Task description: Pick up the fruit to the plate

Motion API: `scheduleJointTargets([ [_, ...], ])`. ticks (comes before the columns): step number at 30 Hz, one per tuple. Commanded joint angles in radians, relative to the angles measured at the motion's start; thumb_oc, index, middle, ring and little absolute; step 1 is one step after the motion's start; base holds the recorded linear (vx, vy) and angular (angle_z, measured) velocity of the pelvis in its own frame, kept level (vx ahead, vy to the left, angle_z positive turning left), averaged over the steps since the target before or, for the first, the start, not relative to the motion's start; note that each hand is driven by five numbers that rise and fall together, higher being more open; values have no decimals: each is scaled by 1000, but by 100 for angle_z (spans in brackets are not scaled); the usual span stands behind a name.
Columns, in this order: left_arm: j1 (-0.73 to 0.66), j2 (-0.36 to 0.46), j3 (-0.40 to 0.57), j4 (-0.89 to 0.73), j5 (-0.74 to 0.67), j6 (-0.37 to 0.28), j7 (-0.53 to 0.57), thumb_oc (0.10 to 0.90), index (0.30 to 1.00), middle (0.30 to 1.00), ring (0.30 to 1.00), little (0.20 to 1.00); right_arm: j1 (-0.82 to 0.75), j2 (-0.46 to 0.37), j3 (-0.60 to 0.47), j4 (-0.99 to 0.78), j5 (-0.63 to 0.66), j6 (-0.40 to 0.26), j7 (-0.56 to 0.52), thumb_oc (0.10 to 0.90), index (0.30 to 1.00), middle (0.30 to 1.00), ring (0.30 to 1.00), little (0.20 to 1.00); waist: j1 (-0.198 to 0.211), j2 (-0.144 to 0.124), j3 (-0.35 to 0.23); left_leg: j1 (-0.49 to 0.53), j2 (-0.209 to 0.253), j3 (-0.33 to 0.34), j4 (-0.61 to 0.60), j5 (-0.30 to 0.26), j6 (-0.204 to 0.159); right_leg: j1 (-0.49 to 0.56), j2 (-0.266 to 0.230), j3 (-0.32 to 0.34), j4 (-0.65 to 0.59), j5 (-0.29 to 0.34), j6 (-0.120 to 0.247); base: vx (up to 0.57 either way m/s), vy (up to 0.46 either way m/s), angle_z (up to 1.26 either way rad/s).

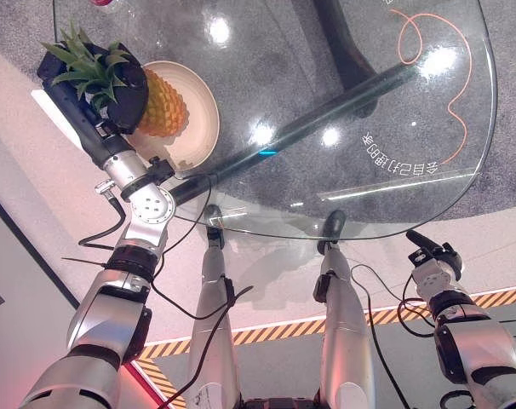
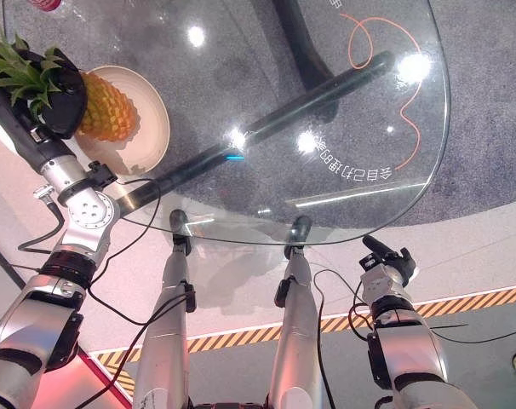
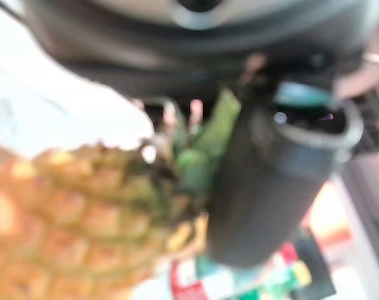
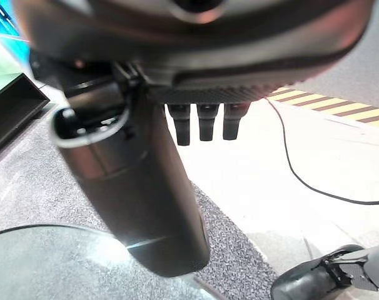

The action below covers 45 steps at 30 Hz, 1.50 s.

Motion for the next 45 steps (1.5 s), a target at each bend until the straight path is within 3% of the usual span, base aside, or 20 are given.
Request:
scheduleJointTargets([
  [1, -47, 22, 30, -37, 10, -87, -1, 737, 846, 846, 846, 837, 27, -46, -21, 14, -7, -55, -51, 800, 900, 900, 900, 900, 25, -23, -21, -8, -11, -10, 82, -93, 3, 10, 24, -46, 17, 39, 9, 0, 0, 0],
  [4, -38, 19, 28, -40, -1, -87, -11, 756, 862, 862, 862, 856, 28, -49, -21, 18, -2, -55, -50, 800, 900, 900, 900, 900, 28, -23, -21, -7, -10, -9, 84, -93, 3, 13, 21, -49, 18, 39, 10, 0, 0, 0],
  [5, -38, 17, 28, -40, -1, -87, -13, 800, 900, 900, 900, 900, 28, -49, -22, 18, -2, -55, -49, 800, 900, 900, 900, 900, 28, -24, -21, -7, -10, -10, 84, -93, 3, 12, 21, -50, 18, 40, 11, 0, 0, 0],
  [45, 60, -28, 0, -79, -34, -113, -86, 800, 900, 900, 900, 900, 34, -65, -32, 22, -2, -58, -56, 800, 900, 900, 900, 900, 48, -9, -21, 9, -12, -16, 78, -101, 5, 26, 10, -67, 24, 34, 18, -1, 1, 0],
])
